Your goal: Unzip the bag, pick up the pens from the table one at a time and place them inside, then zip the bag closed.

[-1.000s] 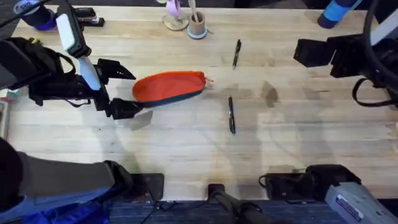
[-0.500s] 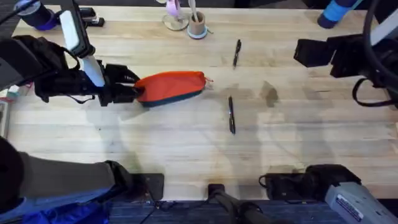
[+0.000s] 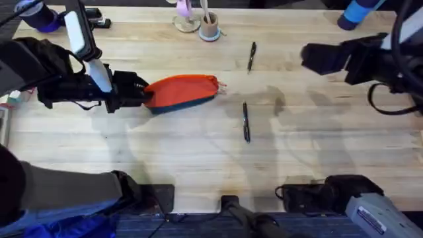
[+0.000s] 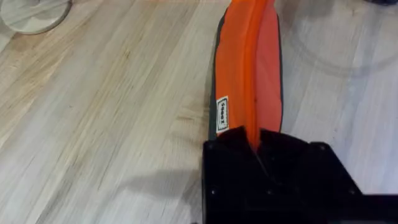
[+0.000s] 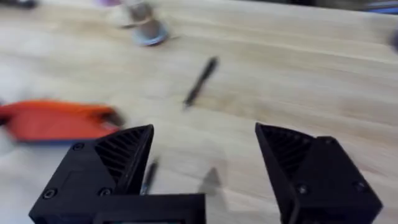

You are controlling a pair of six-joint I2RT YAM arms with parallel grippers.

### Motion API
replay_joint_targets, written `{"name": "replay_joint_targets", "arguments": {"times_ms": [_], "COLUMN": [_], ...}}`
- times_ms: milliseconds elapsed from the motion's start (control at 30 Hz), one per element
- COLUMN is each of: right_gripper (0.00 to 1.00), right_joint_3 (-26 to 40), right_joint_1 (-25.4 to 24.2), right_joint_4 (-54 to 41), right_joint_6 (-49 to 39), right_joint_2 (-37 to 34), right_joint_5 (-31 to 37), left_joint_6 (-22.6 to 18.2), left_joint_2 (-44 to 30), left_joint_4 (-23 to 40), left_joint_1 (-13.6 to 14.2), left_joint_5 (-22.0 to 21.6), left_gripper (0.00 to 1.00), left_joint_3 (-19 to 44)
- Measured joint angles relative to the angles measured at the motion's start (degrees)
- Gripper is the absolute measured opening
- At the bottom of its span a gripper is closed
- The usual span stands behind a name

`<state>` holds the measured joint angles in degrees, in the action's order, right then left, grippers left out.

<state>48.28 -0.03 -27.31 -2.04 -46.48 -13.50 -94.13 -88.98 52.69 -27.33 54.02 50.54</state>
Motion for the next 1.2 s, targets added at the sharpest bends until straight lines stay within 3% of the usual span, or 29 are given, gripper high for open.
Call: {"name": "replay_joint_targets", "arguments": {"times_ms": [200,233,500,667,900,1200], "right_gripper": [0.997,0.996,0.996,0.996,0.997,0.997], "right_joint_3": [0.01,0.01,0.01,0.01,0.01,0.04], "right_joint_1": [0.00,0.00,1.95,6.64,13.75,14.82], "right_joint_4": [-0.11,-0.11,-0.08,-0.07,2.11,4.55], "right_joint_6": [-1.23,-1.38,-1.56,-4.68,-6.91,-7.46], "right_joint_2": [-4.98,-7.60,-12.84,-14.77,-15.03,-15.02], "right_joint_5": [-15.44,-21.54,-31.46,-32.20,-23.53,-19.89], "left_joint_6": [0.02,0.02,0.01,0.02,0.00,0.01], "left_joint_2": [-0.01,-0.01,0.00,-0.01,-0.01,-0.01], "left_joint_4": [0.02,0.00,0.00,0.00,0.07,0.24], "left_joint_1": [0.00,0.00,0.00,0.00,0.00,0.00], "left_joint_5": [0.00,0.00,0.00,0.00,0.00,0.00], "left_gripper": [0.043,0.043,0.043,0.043,0.043,0.043], "left_joint_3": [0.00,0.00,0.00,0.00,0.00,0.00]}}
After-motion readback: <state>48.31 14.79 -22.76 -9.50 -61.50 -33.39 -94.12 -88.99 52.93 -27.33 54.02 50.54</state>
